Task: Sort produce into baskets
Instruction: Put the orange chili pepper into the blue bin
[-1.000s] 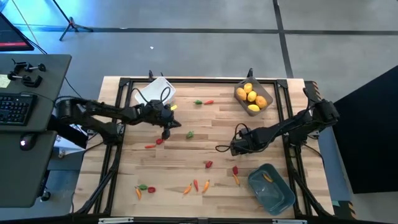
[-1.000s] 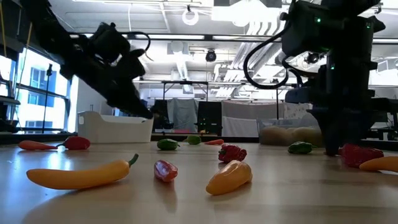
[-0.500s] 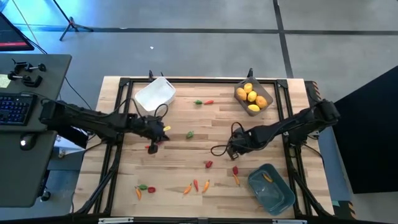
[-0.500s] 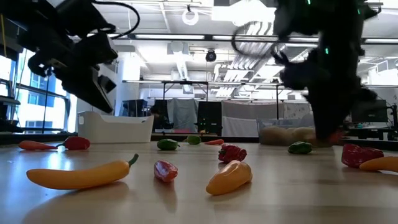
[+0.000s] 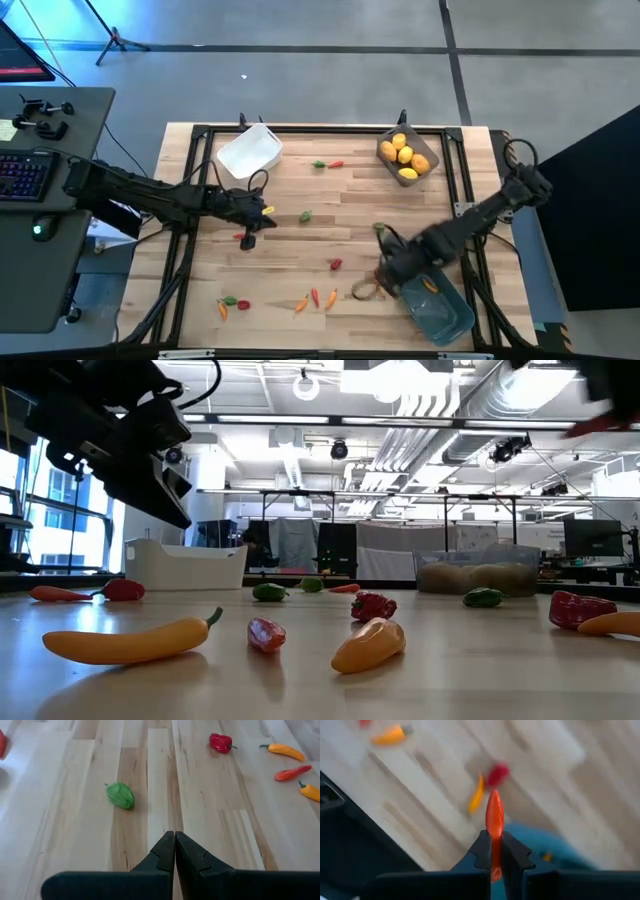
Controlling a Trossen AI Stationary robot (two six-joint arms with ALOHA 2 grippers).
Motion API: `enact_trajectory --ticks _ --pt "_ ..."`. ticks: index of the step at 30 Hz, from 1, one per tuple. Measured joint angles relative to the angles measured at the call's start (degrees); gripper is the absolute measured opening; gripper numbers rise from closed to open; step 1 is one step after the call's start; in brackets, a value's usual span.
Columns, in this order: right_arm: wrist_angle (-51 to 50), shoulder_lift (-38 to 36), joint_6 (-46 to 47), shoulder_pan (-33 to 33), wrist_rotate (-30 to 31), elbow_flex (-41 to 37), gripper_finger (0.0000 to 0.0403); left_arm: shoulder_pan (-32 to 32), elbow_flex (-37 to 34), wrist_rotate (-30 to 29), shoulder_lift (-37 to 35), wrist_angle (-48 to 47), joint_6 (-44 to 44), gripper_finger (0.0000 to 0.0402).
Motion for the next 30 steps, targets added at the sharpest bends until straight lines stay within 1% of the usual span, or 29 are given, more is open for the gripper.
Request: enact_trajectory --ticks 3,7,9,11,15,20,24,30 --pt "-1.87 -0.02 7.96 5.42 -3.56 -1.28 0.0006 0.00 0.00 -0.02 0.00 0.17 -0.01 0.0000" --pt "-1.39 0.04 15.25 11.79 -8.46 -5.02 0.0006 0.00 0.00 0.57 0.00 0.75 -0.90 0.0000" --pt "-0.02 0.02 18.45 13.95 -9.40 -7.26 0.0006 0.00 0.00 0.86 0.00 1.58 -1.09 0.0000" --pt "2.36 0.02 20.56 15.33 -9.38 -9.79 0.0006 0.00 0.00 2.61 0.00 2.57 -1.11 0.0000" --pt "10.25 0.02 21.97 16.24 -9.53 -15.21 0.0007 -0.04 0.68 6.84 0.00 3.29 -1.15 0.0000" --pt "18.02 0.02 21.90 15.85 -9.45 -21.16 0.0011 -1.84 3.46 7.38 1.49 3.08 -0.62 0.0000" --pt "19.18 0.02 21.43 15.64 -9.34 -22.26 0.0028 -3.95 6.82 7.46 4.05 1.18 1.77 0.0000" --pt "19.06 0.01 19.54 15.63 -9.32 -21.73 0.0076 -6.16 12.03 7.45 7.44 -3.68 5.26 0.0000"
